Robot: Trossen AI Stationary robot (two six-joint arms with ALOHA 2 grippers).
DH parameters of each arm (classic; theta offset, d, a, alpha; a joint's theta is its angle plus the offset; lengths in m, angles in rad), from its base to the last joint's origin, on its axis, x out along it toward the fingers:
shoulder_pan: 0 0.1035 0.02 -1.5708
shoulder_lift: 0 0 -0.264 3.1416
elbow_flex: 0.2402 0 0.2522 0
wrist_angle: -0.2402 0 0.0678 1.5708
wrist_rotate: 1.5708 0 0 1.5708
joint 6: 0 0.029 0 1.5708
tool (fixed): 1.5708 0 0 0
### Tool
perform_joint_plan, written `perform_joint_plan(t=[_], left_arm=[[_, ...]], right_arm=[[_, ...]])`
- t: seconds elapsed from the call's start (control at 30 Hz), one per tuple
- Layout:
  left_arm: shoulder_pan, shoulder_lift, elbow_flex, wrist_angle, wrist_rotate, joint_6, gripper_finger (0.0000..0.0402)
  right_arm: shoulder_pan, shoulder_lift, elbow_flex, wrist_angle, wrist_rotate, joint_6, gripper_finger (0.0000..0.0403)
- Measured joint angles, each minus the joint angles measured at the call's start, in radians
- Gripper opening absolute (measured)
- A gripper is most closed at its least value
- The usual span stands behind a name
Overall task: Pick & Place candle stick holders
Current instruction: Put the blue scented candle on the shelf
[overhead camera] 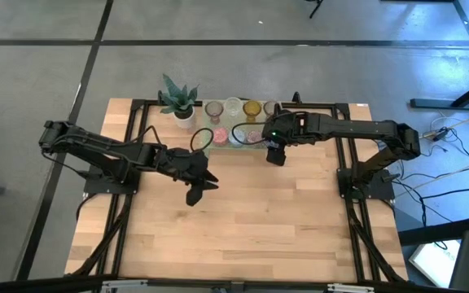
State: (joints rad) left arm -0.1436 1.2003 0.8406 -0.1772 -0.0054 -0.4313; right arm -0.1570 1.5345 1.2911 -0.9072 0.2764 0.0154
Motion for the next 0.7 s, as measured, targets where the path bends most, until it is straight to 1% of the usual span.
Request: perform_joint_plan(t=[0.7], left_arm=[[0.0,0.0,0.0,0.0,-0.001,0.008,0.0116]], right_arm=[[0.0,0.0,0.0,0.0,0.0,0.003,0.0311]])
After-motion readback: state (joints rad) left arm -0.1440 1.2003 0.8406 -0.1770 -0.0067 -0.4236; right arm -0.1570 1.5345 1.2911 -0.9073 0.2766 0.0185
